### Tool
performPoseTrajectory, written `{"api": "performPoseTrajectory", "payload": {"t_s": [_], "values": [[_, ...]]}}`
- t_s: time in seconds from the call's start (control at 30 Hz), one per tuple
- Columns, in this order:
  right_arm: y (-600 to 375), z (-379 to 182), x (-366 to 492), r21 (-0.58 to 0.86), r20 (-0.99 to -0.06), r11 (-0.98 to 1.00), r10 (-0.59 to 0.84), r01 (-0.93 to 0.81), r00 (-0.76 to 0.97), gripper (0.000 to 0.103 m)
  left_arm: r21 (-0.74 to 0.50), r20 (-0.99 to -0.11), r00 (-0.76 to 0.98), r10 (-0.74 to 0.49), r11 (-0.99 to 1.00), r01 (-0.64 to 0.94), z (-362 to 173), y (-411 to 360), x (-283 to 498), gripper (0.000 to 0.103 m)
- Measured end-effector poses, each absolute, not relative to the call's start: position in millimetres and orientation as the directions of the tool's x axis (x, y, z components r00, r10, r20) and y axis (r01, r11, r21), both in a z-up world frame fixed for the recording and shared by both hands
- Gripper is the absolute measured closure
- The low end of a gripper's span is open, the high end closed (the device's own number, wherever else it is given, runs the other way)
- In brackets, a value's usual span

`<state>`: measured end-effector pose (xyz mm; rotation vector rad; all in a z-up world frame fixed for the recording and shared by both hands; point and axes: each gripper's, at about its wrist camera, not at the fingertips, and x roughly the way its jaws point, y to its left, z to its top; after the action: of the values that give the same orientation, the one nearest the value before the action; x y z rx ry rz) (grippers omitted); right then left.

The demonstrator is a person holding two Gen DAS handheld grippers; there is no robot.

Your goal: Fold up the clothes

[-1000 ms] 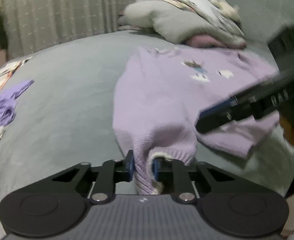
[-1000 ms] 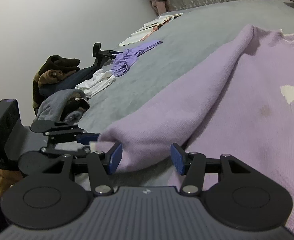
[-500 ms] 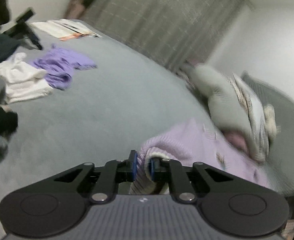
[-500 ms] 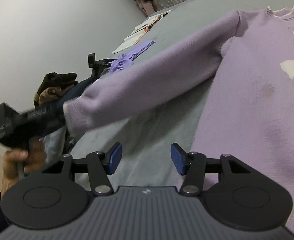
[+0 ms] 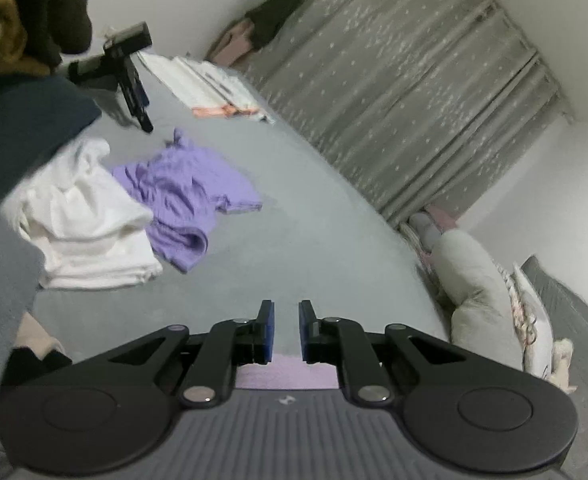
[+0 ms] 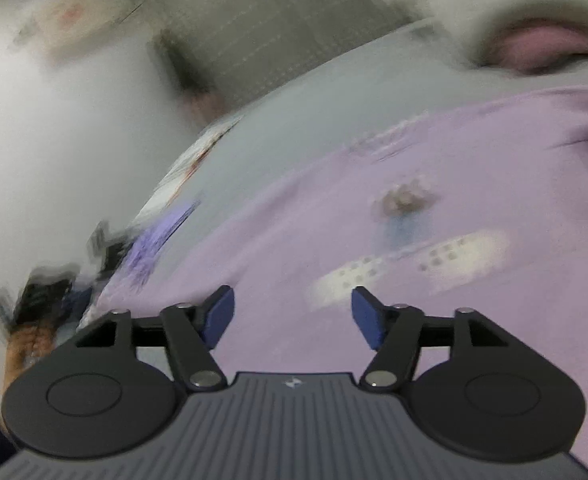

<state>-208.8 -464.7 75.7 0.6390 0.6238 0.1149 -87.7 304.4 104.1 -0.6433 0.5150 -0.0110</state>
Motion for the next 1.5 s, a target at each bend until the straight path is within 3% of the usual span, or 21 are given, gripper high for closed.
{"api": "performPoseTrajectory", "payload": {"t_s": [0.1, 0.2, 0.23, 0.27, 0.3, 0.43, 0.53, 0.63, 0.7, 0.73, 0.77, 0.8, 0.87, 0.9, 1.0, 1.17, 1.27, 1.4, 1.5], "values": [[-558.8, 60.2, -219.2, 0.529, -0.61, 0.756, 0.022, 0.386, 0.792, 0.029, -0.509, -0.461, 0.864, -0.201, 0.858, -0.071, 115.1, 262.5, -84.7, 0.091], [-633.2, 29.1, -251.1, 0.561, -0.632, 0.608, -0.124, 0.562, 0.765, 0.029, -0.434, -0.494, 0.833, -0.249, 0.901, 0.012, 118.0, 206.1, -76.9, 0.089], [-652.2, 19.5, -264.0, 0.572, -0.635, 0.557, -0.163, 0.602, 0.755, 0.029, -0.409, -0.514, 0.818, -0.256, 0.912, 0.028, 114.8, 187.0, -72.9, 0.087], [-666.0, 9.7, -273.8, 0.57, -0.647, 0.53, -0.181, 0.628, 0.741, 0.029, -0.372, -0.545, 0.799, -0.255, 0.927, 0.042, 101.8, 164.0, -67.3, 0.077], [-676.9, 0.2, -282.1, 0.579, -0.656, 0.506, -0.177, 0.64, 0.734, 0.029, -0.333, -0.577, 0.782, -0.238, 0.942, 0.04, 90.7, 143.4, -61.4, 0.063], [-693.3, -21.8, -293.4, 0.629, -0.655, 0.498, -0.073, 0.597, 0.752, 0.029, -0.173, -0.64, 0.758, -0.123, 0.985, 0.014, 67.8, 90.8, -44.7, 0.057], [-696.8, -31.7, -293.3, 0.677, -0.635, 0.477, -0.008, 0.561, 0.773, 0.028, -0.123, -0.657, 0.751, -0.065, 0.992, -0.022, 55.5, 66.7, -38.0, 0.019], [-693.3, -35.8, -283.6, 0.759, -0.572, 0.455, 0.124, 0.466, 0.811, 0.028, -0.14, -0.632, 0.772, -0.065, 0.99, -0.032, 51.4, 49.4, -39.7, 0.014], [-694.1, -36.4, -277.0, 0.747, -0.585, 0.481, 0.149, 0.459, 0.797, 0.029, -0.128, -0.618, 0.784, -0.058, 0.991, -0.027, 48.9, 37.2, -42.2, 0.004], [-694.0, -35.6, -274.5, 0.737, -0.592, 0.493, 0.142, 0.461, 0.793, 0.03, -0.12, -0.616, 0.786, -0.053, 0.992, -0.027, 47.1, 32.6, -42.8, 0.002], [-693.0, -32.4, -268.7, 0.706, -0.605, 0.534, 0.113, 0.465, 0.788, 0.042, -0.108, -0.622, 0.781, -0.045, 0.994, -0.029, 42.6, 27.2, -40.1, 0.002], [-692.5, -28.5, -268.2, 0.675, -0.621, 0.559, 0.076, 0.482, 0.78, 0.065, -0.096, -0.631, 0.775, -0.041, 0.995, -0.026, 39.2, 23.1, -39.1, 0.002], [-693.6, -22.5, -270.4, 0.648, -0.615, 0.583, 0.022, 0.49, 0.788, 0.087, -0.066, -0.63, 0.776, -0.032, 0.998, -0.013, 38.4, 19.8, -42.3, 0.002], [-694.2, -19.5, -271.5, 0.635, -0.611, 0.594, -0.005, 0.494, 0.792, 0.089, -0.049, -0.628, 0.778, -0.026, 0.999, -0.006, 38.5, 18.4, -44.1, 0.002], [-689.8, 10.3, -271.4, 0.524, -0.551, 0.701, -0.154, 0.483, 0.82, 0.092, -0.014, -0.622, 0.783, -0.016, 1.0, 0.009, 39.3, 16.0, -49.3, 0.002], [-708.5, 52.8, -252.0, 0.423, -0.491, 0.741, -0.297, 0.522, 0.819, 0.093, -0.085, -0.66, 0.745, -0.098, 0.995, 0.056, 39.9, 17.5, -53.5, 0.002], [-719.5, 83.8, -219.2, 0.371, -0.5, 0.759, -0.322, 0.534, 0.804, 0.093, -0.126, -0.686, 0.707, -0.171, 0.985, 0.116, 39.8, 16.5, -63.3, 0.002], [-709.8, 114.5, -138.0, 0.245, -0.542, 0.807, -0.345, 0.537, 0.766, 0.093, -0.059, -0.698, 0.7, -0.148, 0.987, 0.15, 34.8, 11.3, -70.6, 0.002], [-709.5, 119.4, -85.0, 0.191, -0.557, 0.826, -0.354, 0.53, 0.751, 0.093, -0.08, -0.712, 0.682, -0.168, 0.984, 0.159, 30.2, 3.6, -66.9, 0.002]]}}
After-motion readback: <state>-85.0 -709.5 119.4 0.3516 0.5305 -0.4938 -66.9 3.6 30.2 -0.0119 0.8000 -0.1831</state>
